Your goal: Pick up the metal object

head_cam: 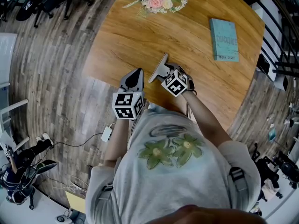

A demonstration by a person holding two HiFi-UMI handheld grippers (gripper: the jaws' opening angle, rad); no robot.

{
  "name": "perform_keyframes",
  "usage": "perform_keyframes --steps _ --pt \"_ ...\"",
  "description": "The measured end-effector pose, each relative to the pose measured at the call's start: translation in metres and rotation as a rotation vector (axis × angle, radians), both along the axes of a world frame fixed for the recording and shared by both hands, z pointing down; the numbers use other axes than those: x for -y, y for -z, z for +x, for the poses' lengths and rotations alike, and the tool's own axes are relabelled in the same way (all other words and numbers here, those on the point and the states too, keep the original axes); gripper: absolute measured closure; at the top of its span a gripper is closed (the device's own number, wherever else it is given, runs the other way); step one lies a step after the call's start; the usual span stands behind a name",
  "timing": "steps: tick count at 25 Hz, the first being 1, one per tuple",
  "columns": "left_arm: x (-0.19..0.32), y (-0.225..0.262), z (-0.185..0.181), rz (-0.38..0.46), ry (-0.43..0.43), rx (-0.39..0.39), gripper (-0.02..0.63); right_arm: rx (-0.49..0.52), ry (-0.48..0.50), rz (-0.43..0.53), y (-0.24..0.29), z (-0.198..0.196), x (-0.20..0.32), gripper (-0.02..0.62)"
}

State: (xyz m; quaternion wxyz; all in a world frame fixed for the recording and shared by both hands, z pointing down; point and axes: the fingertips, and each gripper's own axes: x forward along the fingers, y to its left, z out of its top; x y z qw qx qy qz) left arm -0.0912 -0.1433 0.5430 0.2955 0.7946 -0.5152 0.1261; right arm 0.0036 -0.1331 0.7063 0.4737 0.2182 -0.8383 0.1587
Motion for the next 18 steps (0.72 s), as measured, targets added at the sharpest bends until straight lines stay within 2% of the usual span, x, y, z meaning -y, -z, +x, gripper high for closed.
perform_keyframes --steps 18 --pt "-0.006 0.005 -0.006 0.016 0.008 0.019 0.595 0.042 -0.013 0.016 0.029 -0.001 0.001 0.302"
